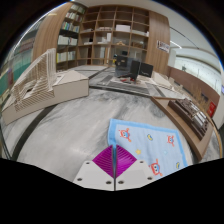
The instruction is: Fold towel
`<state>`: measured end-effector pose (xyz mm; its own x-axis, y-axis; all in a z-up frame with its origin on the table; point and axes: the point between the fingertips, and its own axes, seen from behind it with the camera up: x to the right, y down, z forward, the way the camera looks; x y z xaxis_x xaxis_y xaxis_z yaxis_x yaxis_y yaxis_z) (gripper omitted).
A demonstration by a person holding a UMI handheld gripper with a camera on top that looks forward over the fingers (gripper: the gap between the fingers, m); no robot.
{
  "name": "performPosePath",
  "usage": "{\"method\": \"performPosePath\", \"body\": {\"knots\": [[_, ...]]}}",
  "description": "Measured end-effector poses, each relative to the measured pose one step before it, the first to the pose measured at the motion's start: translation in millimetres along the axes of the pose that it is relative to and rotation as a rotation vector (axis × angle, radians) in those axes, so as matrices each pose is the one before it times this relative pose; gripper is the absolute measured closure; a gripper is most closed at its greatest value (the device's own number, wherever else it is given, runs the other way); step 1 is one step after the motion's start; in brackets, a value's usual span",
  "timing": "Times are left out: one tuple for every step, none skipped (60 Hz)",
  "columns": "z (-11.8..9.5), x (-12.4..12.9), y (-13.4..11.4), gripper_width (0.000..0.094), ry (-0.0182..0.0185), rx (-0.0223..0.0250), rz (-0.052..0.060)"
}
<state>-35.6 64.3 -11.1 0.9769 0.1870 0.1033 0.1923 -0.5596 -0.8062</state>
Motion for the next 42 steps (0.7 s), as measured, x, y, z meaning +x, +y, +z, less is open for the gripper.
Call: {"method": "performPosePath", "body": {"knots": [[-1.03,0.08,-1.97,0.0933,0.00305,0.00266,-0.0096],[-1.31,0.34,-3.57,0.0933,0.00236,0.00820,-0.0052],[-1.12,1.21,-4.07,0.0933,0.00179,0.01040,-0.0042],[-2.85,0.85,-4.96,0.0934,0.00192,0.01033,-0.0033],[-2.75,1.47,-5.19,0.0934,0.00229,0.01264,-0.0019],[-3.01,1.86,-5.65,0.0934,0.00224,0.01234,-0.0001],[-3.39,2.65,-5.68,0.0933,0.00198,0.01178,0.0011],[-3.43,2.59,-5.72,0.0933,0.00135,0.01175,0.0008],[-2.50,1.43,-6.31,0.0934,0.00291,0.01005,0.0002],[-3.74,5.42,-5.28,0.0933,0.00229,0.00889,0.0029],[-3.32,4.87,-5.07,0.0934,0.00374,0.00907,0.0056],[-3.34,5.94,-4.70,0.0934,0.00507,0.00910,0.0080],[-3.00,6.91,-4.52,0.0934,0.00685,0.00816,0.0103],[-2.50,6.68,-3.39,0.0934,0.00869,0.00670,0.0117],[-2.59,7.83,-2.74,0.0934,0.00780,0.00273,0.0114],[-2.41,7.39,-1.62,0.0934,0.00588,0.00020,0.0099],[-2.36,7.48,-1.20,0.0934,0.00400,0.00043,0.0089],[-1.69,7.78,-0.66,0.0934,0.00439,0.00146,0.0090],[-1.90,8.82,-0.63,0.0934,0.00841,-0.00198,0.0077],[-1.35,9.24,0.92,0.0934,0.01024,-0.00336,0.0044],[-0.76,10.29,1.78,0.0934,0.01276,-0.00509,0.0001],[-0.19,9.93,2.87,0.0934,0.01315,-0.00673,-0.0029],[0.13,10.08,3.46,0.0934,0.01299,-0.00791,-0.0038],[0.58,10.32,4.48,0.0934,0.01289,-0.00668,-0.0016],[0.94,9.69,4.24,0.0934,0.01340,-0.00623,0.0018],[0.66,9.84,4.35,0.0934,0.01167,-0.00706,0.0029],[3.12,8.27,6.01,0.0934,0.01104,-0.00963,0.0024],[2.13,7.79,6.39,0.0934,0.01067,-0.01465,0.0018],[2.55,7.47,6.56,0.0934,0.00981,-0.01584,0.0036],[1.29,7.29,6.07,0.0934,0.01060,-0.01697,0.0057],[2.60,6.42,6.48,0.0935,0.00916,-0.01605,0.0049],[2.40,5.74,6.47,0.0935,0.00711,-0.01735,0.0020],[2.98,5.02,5.67,0.0935,0.00438,-0.01308,0.0002],[3.19,5.69,4.60,0.0934,0.00252,-0.00534,0.0009],[1.96,4.44,3.30,0.0933,0.00656,-0.00366,0.0009],[2.26,4.70,3.24,0.0933,0.00927,-0.00334,0.0007],[1.55,4.60,3.45,0.0931,0.00963,-0.00547,-0.0007],[1.94,3.58,3.08,0.0927,0.00754,-0.00493,-0.0020],[1.67,2.44,2.87,0.0923,0.00361,-0.00443,-0.0042],[-1.72,0.37,1.76,0.0917,0.00106,-0.00842,-0.0062],[3.55,1.63,3.90,0.0912,-0.00382,-0.00322,-0.0050],[0.92,-0.14,2.57,0.0907,-0.00523,-0.00311,-0.0027]]}}
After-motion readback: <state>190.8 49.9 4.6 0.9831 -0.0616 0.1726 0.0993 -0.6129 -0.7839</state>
